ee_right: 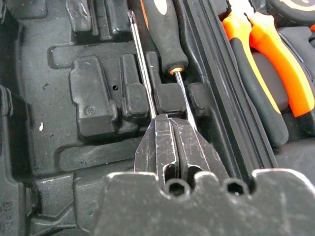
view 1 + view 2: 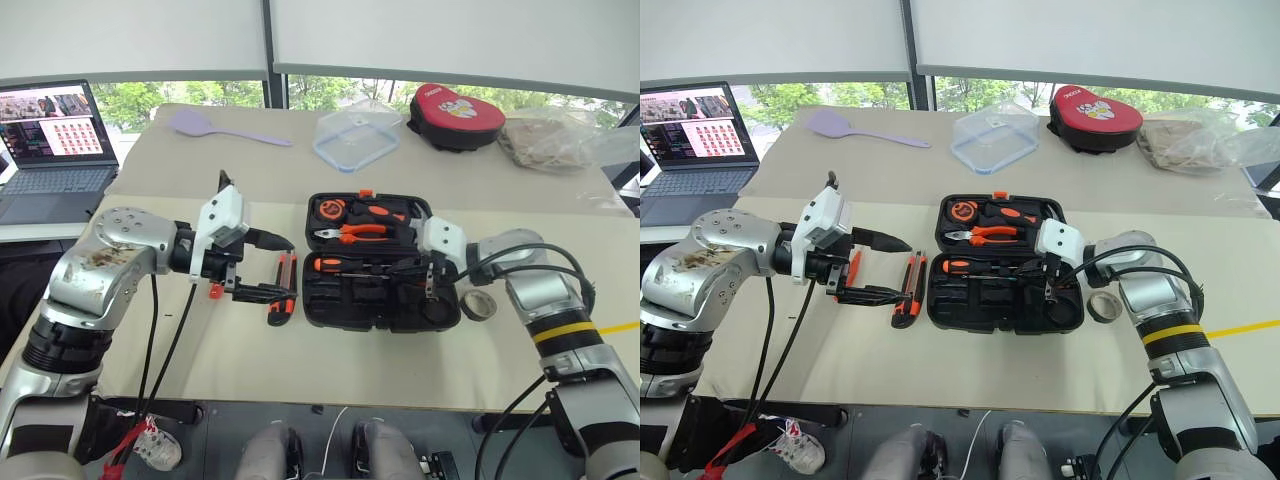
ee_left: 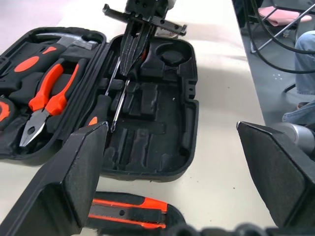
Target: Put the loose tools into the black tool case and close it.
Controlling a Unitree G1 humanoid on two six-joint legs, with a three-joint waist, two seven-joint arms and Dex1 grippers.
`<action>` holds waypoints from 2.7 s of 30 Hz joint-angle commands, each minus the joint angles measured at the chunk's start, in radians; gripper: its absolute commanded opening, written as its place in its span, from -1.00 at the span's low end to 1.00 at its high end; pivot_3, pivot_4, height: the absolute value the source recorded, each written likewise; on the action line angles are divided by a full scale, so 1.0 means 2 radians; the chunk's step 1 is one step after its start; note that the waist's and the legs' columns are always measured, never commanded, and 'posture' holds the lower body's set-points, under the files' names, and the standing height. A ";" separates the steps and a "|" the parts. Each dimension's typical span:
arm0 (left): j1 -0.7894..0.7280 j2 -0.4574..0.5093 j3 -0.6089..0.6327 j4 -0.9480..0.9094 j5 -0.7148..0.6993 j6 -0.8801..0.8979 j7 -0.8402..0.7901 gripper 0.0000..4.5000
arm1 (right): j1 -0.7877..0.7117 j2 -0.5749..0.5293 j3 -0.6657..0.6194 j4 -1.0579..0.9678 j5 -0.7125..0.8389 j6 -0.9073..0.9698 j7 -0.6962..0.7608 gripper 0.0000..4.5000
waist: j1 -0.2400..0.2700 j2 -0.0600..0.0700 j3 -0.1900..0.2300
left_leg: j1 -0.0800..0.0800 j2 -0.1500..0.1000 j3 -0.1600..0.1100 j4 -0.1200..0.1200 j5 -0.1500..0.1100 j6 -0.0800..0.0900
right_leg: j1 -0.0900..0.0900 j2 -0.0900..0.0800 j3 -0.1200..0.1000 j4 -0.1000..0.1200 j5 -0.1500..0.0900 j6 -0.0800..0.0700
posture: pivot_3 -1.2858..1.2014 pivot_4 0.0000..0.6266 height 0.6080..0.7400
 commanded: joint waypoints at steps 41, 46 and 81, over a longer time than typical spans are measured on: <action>-0.092 -0.046 0.019 0.114 0.045 0.405 0.392 1.00 | 0.103 -0.035 -0.180 -0.419 0.378 0.343 -0.124 0.97 | 0.009 -0.003 0.001 | 0.000 -0.001 -0.002 -0.007 0.003 -0.003 | -0.001 0.002 0.000 0.000 0.001 -0.001 | 0.03 -0.52 0.87; -0.133 -0.050 -0.041 0.191 0.066 0.375 0.368 1.00 | 0.129 -0.027 -0.189 -0.442 0.381 0.335 -0.154 0.97 | 0.009 -0.003 0.001 | -0.001 -0.001 -0.002 -0.008 0.003 -0.003 | -0.002 0.002 0.000 -0.001 0.000 -0.001 | 0.03 -0.52 0.87; -0.285 -0.084 -0.245 0.220 0.172 0.038 -0.041 -0.96 | 0.305 -0.092 -0.247 -0.458 0.333 0.284 -0.185 1.00 | 0.020 -0.004 0.002 | -0.003 -0.001 -0.002 -0.004 0.003 -0.002 | -0.002 0.002 0.000 -0.002 0.000 -0.001 | 0.03 -0.52 0.87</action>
